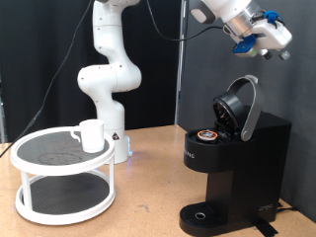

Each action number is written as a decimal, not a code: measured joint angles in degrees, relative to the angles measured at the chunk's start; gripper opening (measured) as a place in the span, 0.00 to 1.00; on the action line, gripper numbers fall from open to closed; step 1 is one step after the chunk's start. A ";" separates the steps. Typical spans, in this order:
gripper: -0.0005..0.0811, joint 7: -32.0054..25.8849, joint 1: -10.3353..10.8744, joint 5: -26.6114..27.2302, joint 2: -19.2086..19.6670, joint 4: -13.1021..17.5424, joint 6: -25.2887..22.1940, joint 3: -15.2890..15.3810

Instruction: Make a cup of coffee with the keurig machine

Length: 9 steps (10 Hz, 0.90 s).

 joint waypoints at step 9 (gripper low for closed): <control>0.01 -2.22 -3.29 -5.89 -0.65 -4.34 -2.21 -1.90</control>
